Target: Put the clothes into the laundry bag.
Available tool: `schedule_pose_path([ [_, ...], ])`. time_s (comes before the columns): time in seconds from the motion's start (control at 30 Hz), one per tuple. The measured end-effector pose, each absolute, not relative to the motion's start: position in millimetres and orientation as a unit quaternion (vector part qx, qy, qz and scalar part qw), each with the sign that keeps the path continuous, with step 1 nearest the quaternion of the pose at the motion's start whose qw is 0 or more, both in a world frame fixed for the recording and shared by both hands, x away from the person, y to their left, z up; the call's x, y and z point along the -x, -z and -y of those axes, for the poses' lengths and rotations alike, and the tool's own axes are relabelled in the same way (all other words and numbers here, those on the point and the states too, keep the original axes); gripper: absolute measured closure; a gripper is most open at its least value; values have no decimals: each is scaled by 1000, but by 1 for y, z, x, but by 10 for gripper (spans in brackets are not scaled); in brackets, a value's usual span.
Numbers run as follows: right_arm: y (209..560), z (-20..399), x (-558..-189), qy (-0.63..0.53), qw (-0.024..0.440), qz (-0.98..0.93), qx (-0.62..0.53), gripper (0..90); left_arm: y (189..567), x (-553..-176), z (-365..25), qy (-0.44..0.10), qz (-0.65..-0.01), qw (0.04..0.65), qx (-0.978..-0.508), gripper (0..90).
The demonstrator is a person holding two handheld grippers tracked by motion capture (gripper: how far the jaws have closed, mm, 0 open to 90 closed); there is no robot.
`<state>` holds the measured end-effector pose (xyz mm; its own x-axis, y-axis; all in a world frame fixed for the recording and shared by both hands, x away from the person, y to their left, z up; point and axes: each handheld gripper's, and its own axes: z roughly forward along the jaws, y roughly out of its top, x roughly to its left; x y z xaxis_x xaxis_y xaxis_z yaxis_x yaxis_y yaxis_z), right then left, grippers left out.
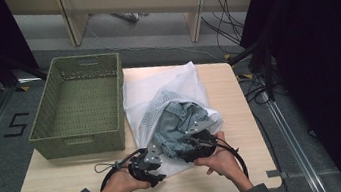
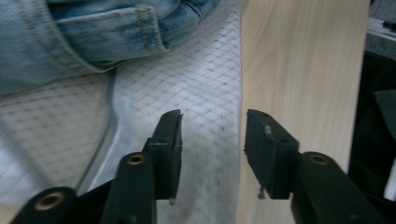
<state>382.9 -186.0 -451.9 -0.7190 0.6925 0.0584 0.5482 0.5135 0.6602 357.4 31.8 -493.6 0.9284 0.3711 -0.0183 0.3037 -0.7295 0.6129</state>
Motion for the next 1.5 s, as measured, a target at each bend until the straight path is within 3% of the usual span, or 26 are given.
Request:
schedule_pose_path([
  [0.07,456,184,-383,-344,107,-859,-364,407,498,-359,-28,-57,-184,310,-931,539],
  [0.17,459,184,-384,-338,107,-864,-358,407,500,-361,-28,-60,-184,311,-931,602],
  [0.2,465,179,-383,-340,107,-865,-354,426,501,-362,-29,-62,-198,319,-925,737],
  [0.23,467,177,-382,-325,105,-874,-345,447,500,-364,-31,-66,-190,313,-928,790],
  [0.3,474,170,-381,-312,122,-880,-338,575,502,-363,-31,-59,-210,327,-919,863],
  [0.4,480,153,-379,-291,114,-890,-333,731,501,-359,-31,-53,-211,321,-922,879],
  [0.67,483,110,-399,-272,191,-887,-322,778,500,-353,-35,-50,-196,312,-928,884],
  [0.93,485,106,-453,-274,262,-845,-376,774,499,-351,-36,-49,-191,308,-931,883],
  [1.1,482,114,-464,-296,229,-839,-396,717,499,-351,-37,-44,-189,310,-931,879],
  [1.27,470,131,-451,-340,143,-831,-416,509,498,-353,-41,-34,-195,304,-932,868],
  [1.33,460,144,-440,-355,136,-836,-395,461,497,-353,-44,-28,-205,299,-932,862],
  [1.5,435,180,-412,-368,139,-842,-369,450,495,-354,-52,-27,-201,287,-936,840],
])
